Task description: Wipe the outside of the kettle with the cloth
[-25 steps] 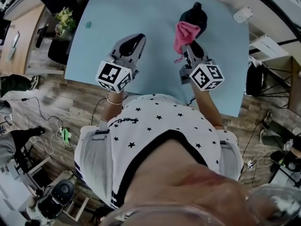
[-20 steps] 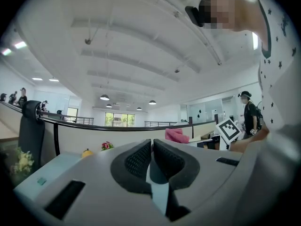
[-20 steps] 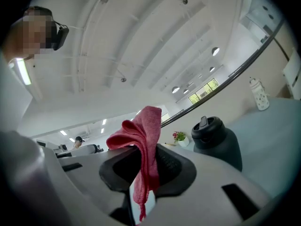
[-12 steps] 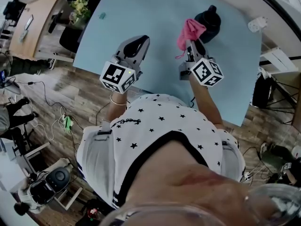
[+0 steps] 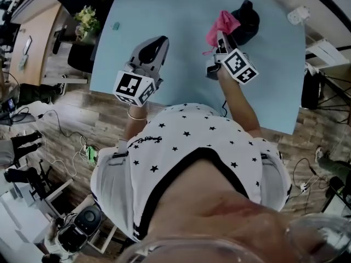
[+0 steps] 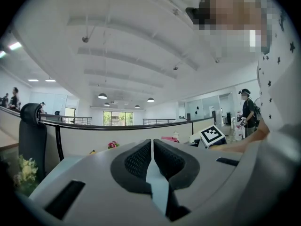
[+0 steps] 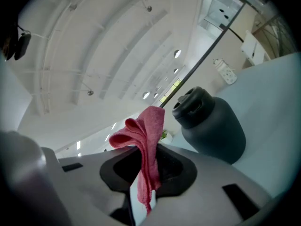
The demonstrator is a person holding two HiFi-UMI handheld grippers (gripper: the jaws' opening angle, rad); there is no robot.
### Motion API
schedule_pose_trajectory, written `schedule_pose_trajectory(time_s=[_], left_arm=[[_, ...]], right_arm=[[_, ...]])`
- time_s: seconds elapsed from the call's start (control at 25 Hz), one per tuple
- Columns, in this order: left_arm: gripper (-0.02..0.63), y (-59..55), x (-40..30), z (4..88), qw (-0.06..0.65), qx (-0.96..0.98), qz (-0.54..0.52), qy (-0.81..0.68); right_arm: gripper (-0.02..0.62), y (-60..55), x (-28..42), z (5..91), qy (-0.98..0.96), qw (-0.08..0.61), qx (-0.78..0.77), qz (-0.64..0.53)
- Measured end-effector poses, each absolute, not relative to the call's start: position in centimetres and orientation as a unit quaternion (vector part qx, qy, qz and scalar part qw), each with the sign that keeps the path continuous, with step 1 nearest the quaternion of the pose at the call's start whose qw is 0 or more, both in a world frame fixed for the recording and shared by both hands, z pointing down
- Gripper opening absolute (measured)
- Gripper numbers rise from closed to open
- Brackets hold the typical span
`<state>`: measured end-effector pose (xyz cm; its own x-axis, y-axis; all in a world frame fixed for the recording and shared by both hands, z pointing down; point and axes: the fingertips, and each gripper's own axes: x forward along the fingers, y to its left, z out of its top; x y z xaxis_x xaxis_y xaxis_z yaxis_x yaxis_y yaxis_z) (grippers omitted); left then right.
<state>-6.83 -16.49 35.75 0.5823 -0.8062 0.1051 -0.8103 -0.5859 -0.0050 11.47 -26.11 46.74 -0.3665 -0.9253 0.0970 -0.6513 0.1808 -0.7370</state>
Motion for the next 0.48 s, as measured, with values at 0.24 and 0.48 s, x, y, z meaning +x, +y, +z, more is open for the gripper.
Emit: schedule_pose_trajectory(time_s=[0.24, 0.48], left_arm=[[0.040, -18.1, -7.7, 36.4, 0.028, 0.897, 0.044, -0.440], [0.040, -19.2, -8.8, 37.0, 0.040, 0.899, 0.039, -0.435]], right_arm=[[0.066, -28.3, 11.3, 48.4, 0.690, 0.222, -0.554, -0.409], [0.065, -29.9, 11.5, 50.0, 0.627, 0.266, -0.569, -0.461]])
